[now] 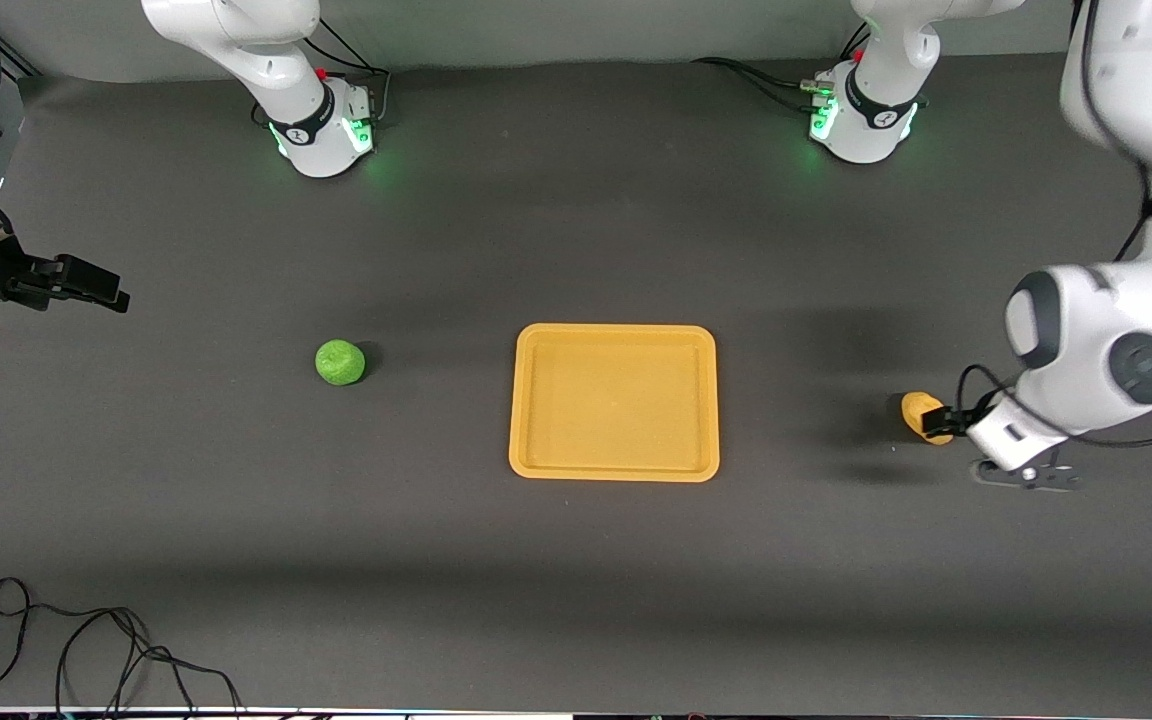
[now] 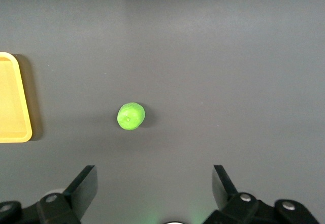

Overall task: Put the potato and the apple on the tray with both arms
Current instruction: 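Reach the left gripper down to the yellow potato, then grasp the potato with the left gripper while the right gripper moves out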

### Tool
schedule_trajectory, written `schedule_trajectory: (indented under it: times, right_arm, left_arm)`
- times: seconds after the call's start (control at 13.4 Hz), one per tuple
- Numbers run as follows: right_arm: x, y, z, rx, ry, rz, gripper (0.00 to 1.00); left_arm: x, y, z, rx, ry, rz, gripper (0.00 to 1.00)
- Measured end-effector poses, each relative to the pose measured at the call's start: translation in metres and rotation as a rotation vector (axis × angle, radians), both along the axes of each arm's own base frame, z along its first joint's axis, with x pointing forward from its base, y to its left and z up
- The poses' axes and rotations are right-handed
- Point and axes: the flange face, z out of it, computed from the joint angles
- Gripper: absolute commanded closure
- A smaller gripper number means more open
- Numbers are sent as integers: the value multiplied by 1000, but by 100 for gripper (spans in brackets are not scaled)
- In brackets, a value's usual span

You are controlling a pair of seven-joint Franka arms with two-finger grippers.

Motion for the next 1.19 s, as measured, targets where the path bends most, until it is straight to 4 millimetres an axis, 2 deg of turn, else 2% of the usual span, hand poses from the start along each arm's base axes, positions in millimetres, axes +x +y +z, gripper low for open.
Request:
schedule_trajectory:
  times: [0.07, 0.22, 0.45, 0.52, 0.82, 0.89, 1.04, 1.19]
  right_arm:
    - [0, 0, 0, 0, 0, 0, 0]
    - [0, 0, 0, 0, 0, 0, 0]
    - [1, 0, -1, 0, 3, 0, 0]
    - [1, 0, -2, 0, 3, 1, 0]
    - [0, 12, -7, 5, 11, 20, 0]
    - [-2, 19, -11, 6, 15, 26, 0]
    - [-14, 41, -17, 5, 4, 22, 0]
    - [-39, 77, -19, 2, -10, 26, 0]
  left_arm:
    - [-3, 0, -20, -3, 26, 3, 0]
    - [-7, 1, -37, -5, 56, 7, 2]
    - [-8, 2, -36, -6, 67, 9, 51]
    - [-9, 2, -36, -6, 73, 10, 63]
    - [-11, 4, -37, -8, 97, 31, 75]
    - [-11, 5, -34, -7, 108, 48, 83]
    - [-6, 3, -14, -5, 145, 81, 85]
    - [2, -4, 19, -7, 162, 110, 85]
